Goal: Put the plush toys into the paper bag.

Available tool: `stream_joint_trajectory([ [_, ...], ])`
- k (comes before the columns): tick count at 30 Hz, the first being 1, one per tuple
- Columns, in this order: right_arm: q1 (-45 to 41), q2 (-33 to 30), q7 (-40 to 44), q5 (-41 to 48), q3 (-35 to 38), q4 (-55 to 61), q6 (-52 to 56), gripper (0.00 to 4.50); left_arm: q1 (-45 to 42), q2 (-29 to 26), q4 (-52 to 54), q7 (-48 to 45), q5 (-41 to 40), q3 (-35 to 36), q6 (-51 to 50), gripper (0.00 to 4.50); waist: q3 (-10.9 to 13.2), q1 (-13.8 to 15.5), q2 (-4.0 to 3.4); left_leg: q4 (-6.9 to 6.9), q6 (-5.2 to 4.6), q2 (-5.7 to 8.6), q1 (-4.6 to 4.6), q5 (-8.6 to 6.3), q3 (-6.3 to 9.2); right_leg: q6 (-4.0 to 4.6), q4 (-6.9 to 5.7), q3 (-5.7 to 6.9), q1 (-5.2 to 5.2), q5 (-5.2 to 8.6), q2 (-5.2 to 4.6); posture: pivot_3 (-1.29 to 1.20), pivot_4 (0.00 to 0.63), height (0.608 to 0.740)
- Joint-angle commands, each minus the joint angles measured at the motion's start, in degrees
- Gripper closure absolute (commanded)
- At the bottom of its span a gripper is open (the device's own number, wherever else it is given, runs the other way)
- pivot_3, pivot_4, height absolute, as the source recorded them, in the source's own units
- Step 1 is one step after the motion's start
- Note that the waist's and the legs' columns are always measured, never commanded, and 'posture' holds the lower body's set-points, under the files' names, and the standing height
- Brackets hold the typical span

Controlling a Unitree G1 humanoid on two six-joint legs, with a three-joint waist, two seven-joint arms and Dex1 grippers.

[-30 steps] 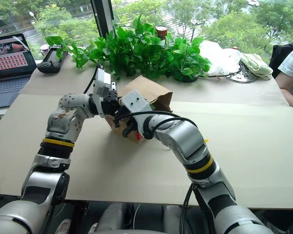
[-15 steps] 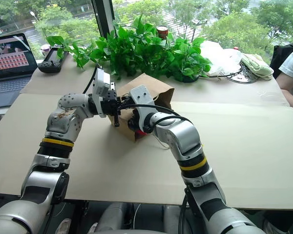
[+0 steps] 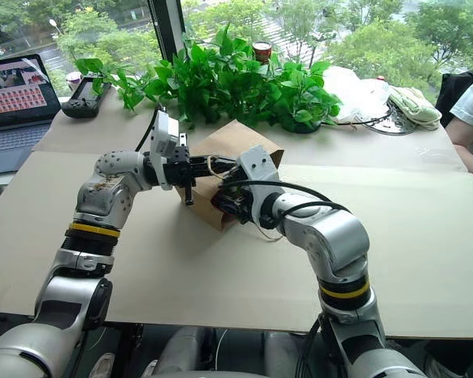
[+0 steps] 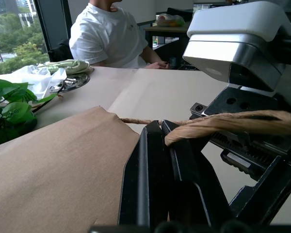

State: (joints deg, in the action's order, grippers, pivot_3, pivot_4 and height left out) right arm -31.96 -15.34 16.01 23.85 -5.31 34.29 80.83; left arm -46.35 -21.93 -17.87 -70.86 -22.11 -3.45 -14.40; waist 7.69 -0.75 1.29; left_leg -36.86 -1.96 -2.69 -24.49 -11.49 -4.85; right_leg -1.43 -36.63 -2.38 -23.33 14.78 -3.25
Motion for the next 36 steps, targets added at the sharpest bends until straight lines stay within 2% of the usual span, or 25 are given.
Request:
stream_joint_trajectory([
  [1,3.14,-1.55,0.47,1.35,1.14,5.02,1.78,1.42,-1.01,0.01,1.3,-0.24,-0.4,0.42,1.28,4.5,0.0,-0.02,0.0,0.0,0.0,0.0,0.0,0.0,0.0,0.0,0.02,-0.01,0.0,0.0,0.0,0.0,0.15,0.74],
  [6,7.97,-6.41,-1.61,-3.19,-4.08,0.72,-1.56,1.42,-0.95,-0.02,1.37,-0.37,-0.5,0.36,1.29,4.5,0.0,-0.21,0.0,0.0,0.0,-0.03,0.1,0.0,-0.01,0.02,0.4,-0.03,0.05,0.01,0.05,0.0,0.15,0.74],
  [13,9.31,-7.49,-1.26,-6.27,-8.48,-5.58,-7.79,1.42,-0.87,-0.27,1.69,-0.41,-0.5,0.42,1.22,4.5,0.0,-0.25,0.0,0.0,0.0,-0.02,0.08,0.0,-0.02,0.02,0.44,-0.05,0.06,0.01,0.05,0.0,0.15,0.74],
  [17,9.51,-6.7,-0.5,-6.08,-8.8,-6.19,-8.83,2.5,-0.66,-0.51,2.08,-0.36,-0.45,0.4,1.12,4.5,0.0,-0.27,0.01,-0.01,0.0,-0.02,0.1,0.0,-0.02,0.02,0.45,-0.05,0.09,0.01,0.05,0.0,0.15,0.74],
  [21,9.93,-6.03,-0.17,-6.2,-8.41,-6.0,-8.64,4.01,-0.55,-0.69,2.29,-0.4,-0.45,0.38,1.05,4.5,0.0,-0.27,0.01,-0.01,0.0,-0.04,0.11,0.0,-0.01,0.02,0.44,-0.05,0.09,0.01,0.07,0.0,0.15,0.74],
  [23,10.01,-6.06,-0.14,-6.38,-8.38,-5.94,-8.6,4.47,-0.51,-0.77,2.32,-0.53,-0.37,0.26,1.18,4.5,0.0,-0.25,0.01,0.0,0.0,-0.04,0.1,0.0,-0.01,0.02,0.44,-0.05,0.09,0.01,0.07,0.0,0.15,0.74],
  [29,9.67,-5.13,-0.79,-6.71,-6.2,-4.69,-9.81,4.47,-0.54,-0.47,1.8,-1.17,0.16,-0.45,2.12,4.5,0.0,-0.21,0.0,0.0,0.0,-0.03,0.1,0.0,-0.01,0.02,0.45,-0.05,0.09,0.01,0.06,0.0,0.15,0.74],
  [36,5.31,-8.38,0.94,-4.87,4.68,4.38,-8.7,4.47,-2.14,1.36,-0.15,-0.58,-0.1,-0.13,3.4,4.5,0.0,0.13,0.0,-0.02,0.0,0.0,0.07,0.0,-0.02,0.01,0.48,-0.04,0.09,0.01,0.02,0.0,0.15,0.74],
])
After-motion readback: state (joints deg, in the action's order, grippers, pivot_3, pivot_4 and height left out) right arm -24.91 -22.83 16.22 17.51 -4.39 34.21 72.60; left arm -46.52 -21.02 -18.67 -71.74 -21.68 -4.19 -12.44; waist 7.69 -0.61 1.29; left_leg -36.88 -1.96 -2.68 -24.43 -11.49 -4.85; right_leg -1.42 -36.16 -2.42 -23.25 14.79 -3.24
